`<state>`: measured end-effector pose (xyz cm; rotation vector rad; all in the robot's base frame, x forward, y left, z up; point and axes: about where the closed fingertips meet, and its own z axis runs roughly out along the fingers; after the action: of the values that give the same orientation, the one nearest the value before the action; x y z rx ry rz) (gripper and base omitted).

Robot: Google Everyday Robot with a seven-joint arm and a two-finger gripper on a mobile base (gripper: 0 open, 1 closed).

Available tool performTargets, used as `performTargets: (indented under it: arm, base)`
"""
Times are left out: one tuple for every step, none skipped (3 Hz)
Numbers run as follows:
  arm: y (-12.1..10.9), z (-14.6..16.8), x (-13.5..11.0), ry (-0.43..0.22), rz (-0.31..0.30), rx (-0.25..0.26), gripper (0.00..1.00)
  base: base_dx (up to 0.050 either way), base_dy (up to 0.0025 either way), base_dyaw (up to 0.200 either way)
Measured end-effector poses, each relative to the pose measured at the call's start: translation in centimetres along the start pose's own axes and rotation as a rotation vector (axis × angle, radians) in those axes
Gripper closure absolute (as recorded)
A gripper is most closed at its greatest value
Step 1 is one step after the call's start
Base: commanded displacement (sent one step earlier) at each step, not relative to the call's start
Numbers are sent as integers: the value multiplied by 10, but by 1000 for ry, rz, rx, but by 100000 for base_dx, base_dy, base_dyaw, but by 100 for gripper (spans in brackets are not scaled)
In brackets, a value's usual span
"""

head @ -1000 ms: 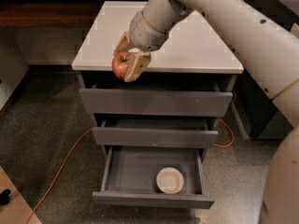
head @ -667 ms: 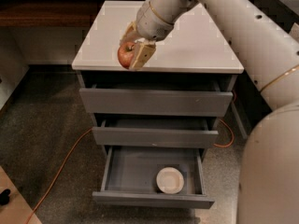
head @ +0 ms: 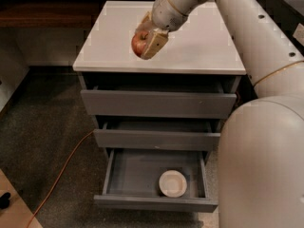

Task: Pick apple from bottom drawer and place on counter

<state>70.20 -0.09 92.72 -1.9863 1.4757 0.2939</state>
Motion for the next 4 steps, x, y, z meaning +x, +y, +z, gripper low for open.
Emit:
performTargets:
  arm:
    - [-14,11,23,-21,57,2,98]
    - [-21,21,37,-35,90,-1,76]
    - [-26,30,53,-41,126,-5,52]
    - [-28,37,63,-42,151,-13,29]
  base:
    - [0,0,0]
    - [0,0,0]
    - [0,0,0]
    - [0,0,0]
